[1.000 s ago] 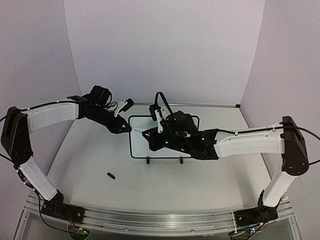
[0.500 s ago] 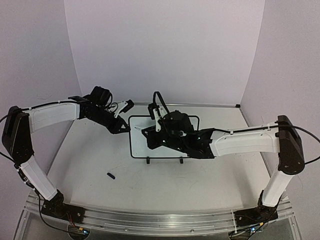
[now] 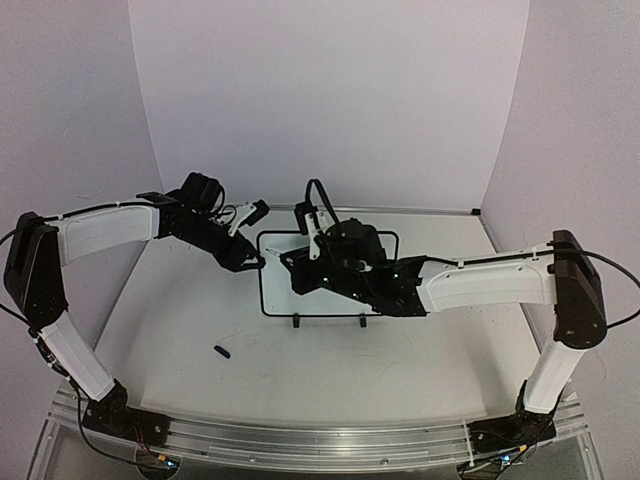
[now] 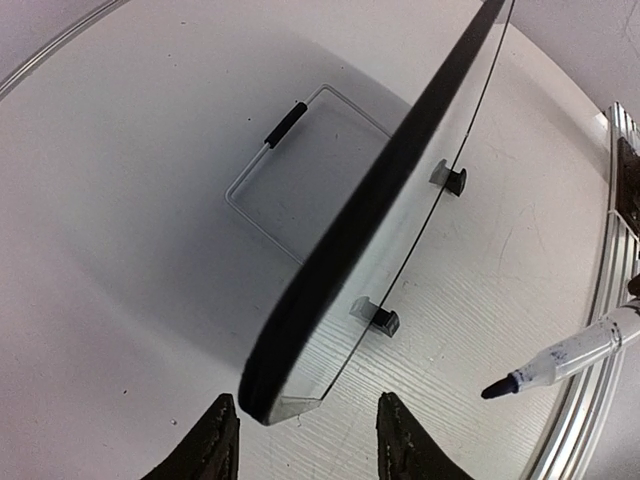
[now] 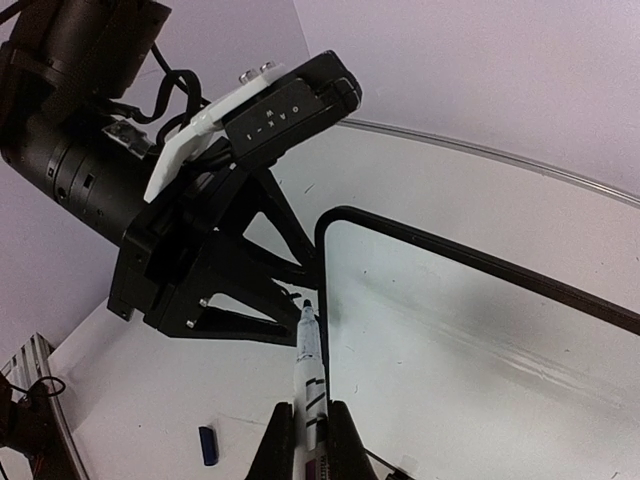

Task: Write a sentence on the whiteboard
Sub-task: Hold the whiteboard at the center of the board.

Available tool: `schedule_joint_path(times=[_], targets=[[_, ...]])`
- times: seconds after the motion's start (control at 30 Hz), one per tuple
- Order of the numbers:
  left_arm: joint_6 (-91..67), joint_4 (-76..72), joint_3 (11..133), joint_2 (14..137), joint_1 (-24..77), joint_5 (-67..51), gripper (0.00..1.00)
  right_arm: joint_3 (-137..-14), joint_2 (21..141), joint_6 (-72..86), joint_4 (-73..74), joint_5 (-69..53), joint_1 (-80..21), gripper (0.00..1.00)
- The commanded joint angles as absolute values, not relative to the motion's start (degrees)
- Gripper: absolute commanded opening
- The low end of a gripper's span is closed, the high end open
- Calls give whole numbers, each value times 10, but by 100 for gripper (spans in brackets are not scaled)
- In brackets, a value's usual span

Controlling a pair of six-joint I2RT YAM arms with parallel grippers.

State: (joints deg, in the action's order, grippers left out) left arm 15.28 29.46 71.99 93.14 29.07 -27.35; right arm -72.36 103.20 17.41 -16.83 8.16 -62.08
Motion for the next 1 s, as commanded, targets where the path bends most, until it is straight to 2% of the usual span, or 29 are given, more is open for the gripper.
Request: schedule_joint_path(times=[0.0, 0.3, 0.57, 0.97], targets=[[180, 290, 732, 927, 277, -322, 49, -718, 1018, 173, -199, 72, -615, 0], [213, 279, 739, 937, 268, -365, 50, -706, 1008, 178, -207, 67, -613, 0], [224, 275, 751, 955, 267, -383, 37, -698, 1005, 182, -210, 69, -613, 0], [232, 271, 746, 968, 260, -365, 24, -720, 1023, 169, -210, 61, -607, 0]])
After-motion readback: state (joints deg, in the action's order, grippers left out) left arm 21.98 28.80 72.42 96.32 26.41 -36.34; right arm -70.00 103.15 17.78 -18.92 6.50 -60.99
